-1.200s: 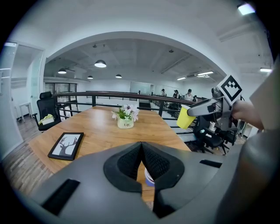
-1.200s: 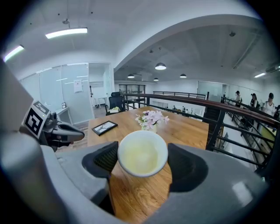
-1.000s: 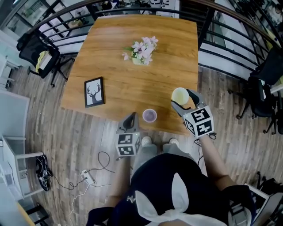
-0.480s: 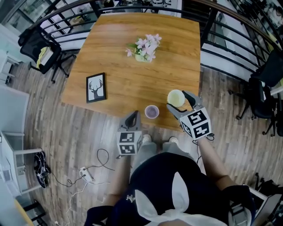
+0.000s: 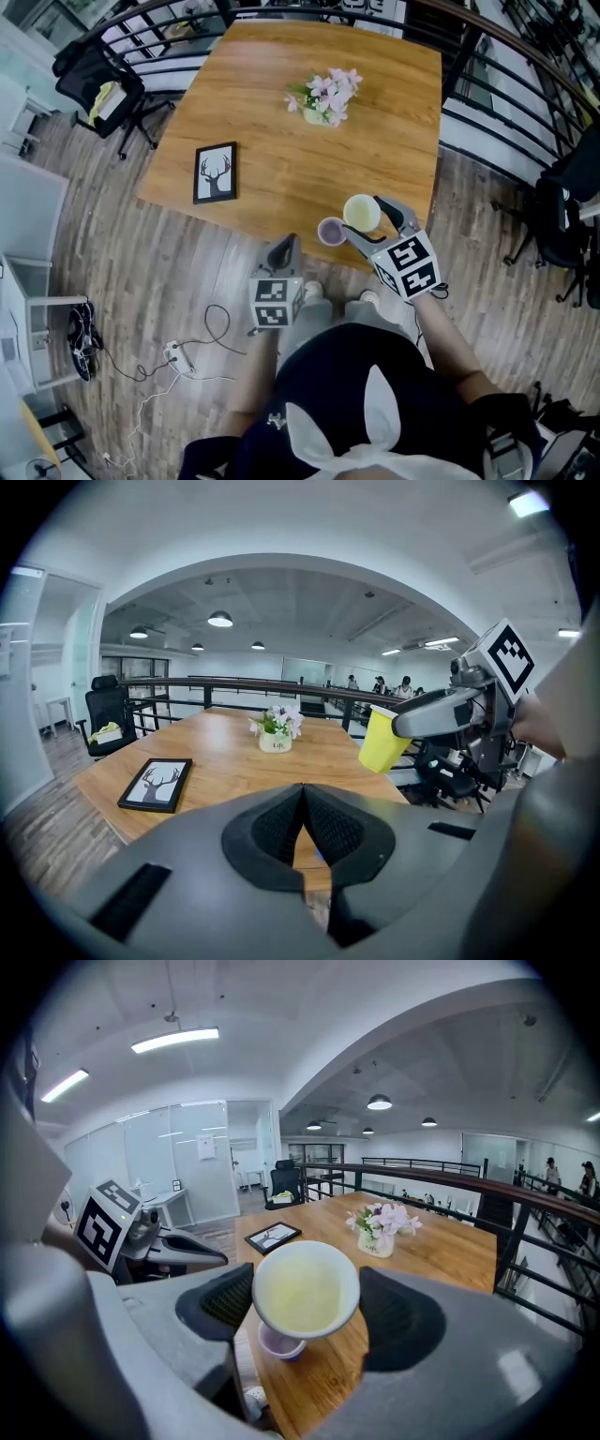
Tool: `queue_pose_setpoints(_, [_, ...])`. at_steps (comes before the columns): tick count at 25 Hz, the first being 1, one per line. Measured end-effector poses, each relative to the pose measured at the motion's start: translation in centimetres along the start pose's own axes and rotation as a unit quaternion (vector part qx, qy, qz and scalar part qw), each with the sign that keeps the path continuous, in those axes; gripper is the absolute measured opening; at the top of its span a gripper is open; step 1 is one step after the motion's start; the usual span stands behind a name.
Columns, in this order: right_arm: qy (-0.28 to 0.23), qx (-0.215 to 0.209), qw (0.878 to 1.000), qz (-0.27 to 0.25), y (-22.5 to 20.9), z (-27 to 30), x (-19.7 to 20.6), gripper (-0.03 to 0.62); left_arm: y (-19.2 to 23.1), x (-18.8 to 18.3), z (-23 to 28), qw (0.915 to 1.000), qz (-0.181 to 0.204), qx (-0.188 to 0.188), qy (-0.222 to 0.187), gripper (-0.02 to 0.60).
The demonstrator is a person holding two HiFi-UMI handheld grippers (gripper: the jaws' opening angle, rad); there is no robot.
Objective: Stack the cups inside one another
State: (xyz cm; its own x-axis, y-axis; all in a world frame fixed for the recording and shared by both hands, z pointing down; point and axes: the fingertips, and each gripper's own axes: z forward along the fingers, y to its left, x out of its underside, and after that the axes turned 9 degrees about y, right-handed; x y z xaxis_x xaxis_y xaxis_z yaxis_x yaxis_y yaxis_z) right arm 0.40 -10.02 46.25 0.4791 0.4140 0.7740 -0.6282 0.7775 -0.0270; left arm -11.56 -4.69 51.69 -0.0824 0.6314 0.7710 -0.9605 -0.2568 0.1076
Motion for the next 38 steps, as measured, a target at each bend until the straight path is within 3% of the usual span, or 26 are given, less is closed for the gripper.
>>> queue_pose_setpoints(12, [-0.002,-0.046,0.999,-0.025,3.3,1.9,-0.8,0.35,0.9,1.3,-0.9,0.9997,-0.021,-0.016,0.001,0.017])
queue_pose_setpoints(38, [0.052,-0.077,0.995,-0.025,4.2,7.5,4.4,0.351,2.1,3.3,-1.4,0.9978,-0.05,-0.039,0.017,0.017])
